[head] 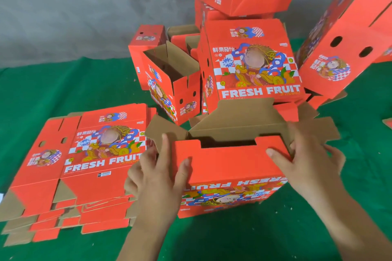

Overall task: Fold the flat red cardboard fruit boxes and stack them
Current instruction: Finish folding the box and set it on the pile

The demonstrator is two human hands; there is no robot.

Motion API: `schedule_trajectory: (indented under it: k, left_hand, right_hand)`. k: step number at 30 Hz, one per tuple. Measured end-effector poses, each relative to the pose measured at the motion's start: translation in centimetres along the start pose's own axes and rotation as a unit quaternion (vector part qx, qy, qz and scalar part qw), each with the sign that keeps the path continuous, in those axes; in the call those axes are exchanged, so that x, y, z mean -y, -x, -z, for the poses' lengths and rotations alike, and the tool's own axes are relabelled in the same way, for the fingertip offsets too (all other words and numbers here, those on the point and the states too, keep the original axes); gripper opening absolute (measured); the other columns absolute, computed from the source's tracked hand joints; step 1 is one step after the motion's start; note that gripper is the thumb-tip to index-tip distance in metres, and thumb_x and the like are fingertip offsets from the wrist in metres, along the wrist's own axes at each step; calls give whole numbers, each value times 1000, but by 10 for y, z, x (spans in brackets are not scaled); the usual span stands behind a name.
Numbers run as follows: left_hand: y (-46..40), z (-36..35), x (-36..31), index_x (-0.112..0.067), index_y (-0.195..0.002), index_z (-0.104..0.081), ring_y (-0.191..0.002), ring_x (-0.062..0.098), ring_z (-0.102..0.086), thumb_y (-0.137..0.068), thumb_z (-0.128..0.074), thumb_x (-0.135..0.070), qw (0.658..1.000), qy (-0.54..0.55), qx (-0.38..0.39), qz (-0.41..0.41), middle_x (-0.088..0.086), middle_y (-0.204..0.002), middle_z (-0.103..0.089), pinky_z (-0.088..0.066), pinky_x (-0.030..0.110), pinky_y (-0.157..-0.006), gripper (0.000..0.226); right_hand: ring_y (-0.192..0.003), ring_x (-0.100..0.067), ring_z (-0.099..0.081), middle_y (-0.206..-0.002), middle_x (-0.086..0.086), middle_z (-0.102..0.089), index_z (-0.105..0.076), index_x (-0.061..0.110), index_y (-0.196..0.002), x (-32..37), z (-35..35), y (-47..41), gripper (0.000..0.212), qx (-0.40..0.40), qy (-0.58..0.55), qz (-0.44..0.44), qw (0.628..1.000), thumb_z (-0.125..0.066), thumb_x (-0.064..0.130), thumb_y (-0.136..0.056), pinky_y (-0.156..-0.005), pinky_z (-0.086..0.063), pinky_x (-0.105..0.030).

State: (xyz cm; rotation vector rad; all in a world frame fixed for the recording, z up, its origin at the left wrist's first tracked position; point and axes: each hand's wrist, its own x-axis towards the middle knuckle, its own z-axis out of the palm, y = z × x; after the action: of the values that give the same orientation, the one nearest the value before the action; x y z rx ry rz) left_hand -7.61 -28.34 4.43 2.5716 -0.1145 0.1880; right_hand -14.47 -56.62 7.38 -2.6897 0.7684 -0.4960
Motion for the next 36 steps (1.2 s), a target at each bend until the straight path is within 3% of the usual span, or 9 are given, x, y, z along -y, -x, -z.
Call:
schedule_trajectory:
  k: [3,6,9,14,18,21,26,31,36]
  left_hand:
    - [-19,9,13,-47,-154,-41,-110,28,-43,-83,-51,-72,995,70,-64,-29,-3,-118,-44,-33,45,-93,76]
    - [-28,10,10,-43,-164,-9,-104,28,-53,-85,-72,-46,988,131,-67,-44,-7,-114,-52,-42,50,-92,101]
    - [-21,3,0,-47,-163,0,-88,18,-57,-92,-71,-14,968,235,-80,-43,-8,-106,-57,-49,42,-84,106]
    - [-26,-3,12,-39,-146,-48,-68,5,-54,-95,-72,-9,923,352,-144,58,-12,-79,-60,-42,8,-66,63]
    - [-19,-6,9,-19,-135,-68,-75,11,-51,-89,-66,-2,956,200,-168,-135,-5,-81,-44,-41,18,-74,49]
    - [-25,-3,12,-22,-126,-74,-76,15,-52,-88,-69,-12,954,177,-73,-229,-8,-82,-44,-48,41,-71,39]
    - [-35,12,1,-31,-128,-72,-88,24,-64,-98,-53,-41,972,93,30,-213,-4,-92,-68,-51,47,-84,37]
    - [-66,3,-21,-47,-157,-29,-96,38,-70,-101,-28,-66,985,-101,65,-123,12,-99,-75,-53,42,-75,59]
    - [-75,-10,-24,-44,-161,-17,-90,35,-71,-100,-49,-56,988,-109,27,-102,9,-96,-75,-44,37,-68,70]
  right_hand:
    - [-116,-38,-43,-122,-8,-44,-59,34,-140,4,-10,8,58,13,62,-10,998,-70,54,-86,-111,-24,-57]
    - [-126,-39,-41,-131,-12,-47,-63,25,-138,14,-14,11,69,-37,106,104,988,-83,20,-72,-114,-18,-65]
    - [-139,-31,-44,-136,-1,-60,-63,29,-136,35,-14,11,82,54,137,187,971,-67,-2,-60,-119,-10,-54]
    - [-146,-7,-37,-152,16,-50,-47,42,-148,58,-26,13,62,156,71,202,964,-20,64,-96,-124,-14,-33]
    - [-151,-6,30,-165,11,34,9,51,-158,53,-34,10,85,184,69,142,970,-7,85,-82,-123,-6,-33]
    - [-155,-12,23,-152,15,53,33,54,-148,51,-31,7,89,227,44,128,964,-14,89,-81,-123,-6,-36]
    - [-159,-21,1,-158,8,47,26,51,-153,59,-40,10,88,185,84,149,968,-7,88,-80,-126,-4,-39]
    - [-157,-34,-1,-171,-14,-4,-39,33,-157,55,-43,24,88,-24,10,158,987,-51,74,-80,-124,-6,-53]
    - [-159,-27,-1,-172,-3,9,7,46,-161,24,-37,19,118,-31,-169,29,985,-71,73,-76,-120,-21,-55]
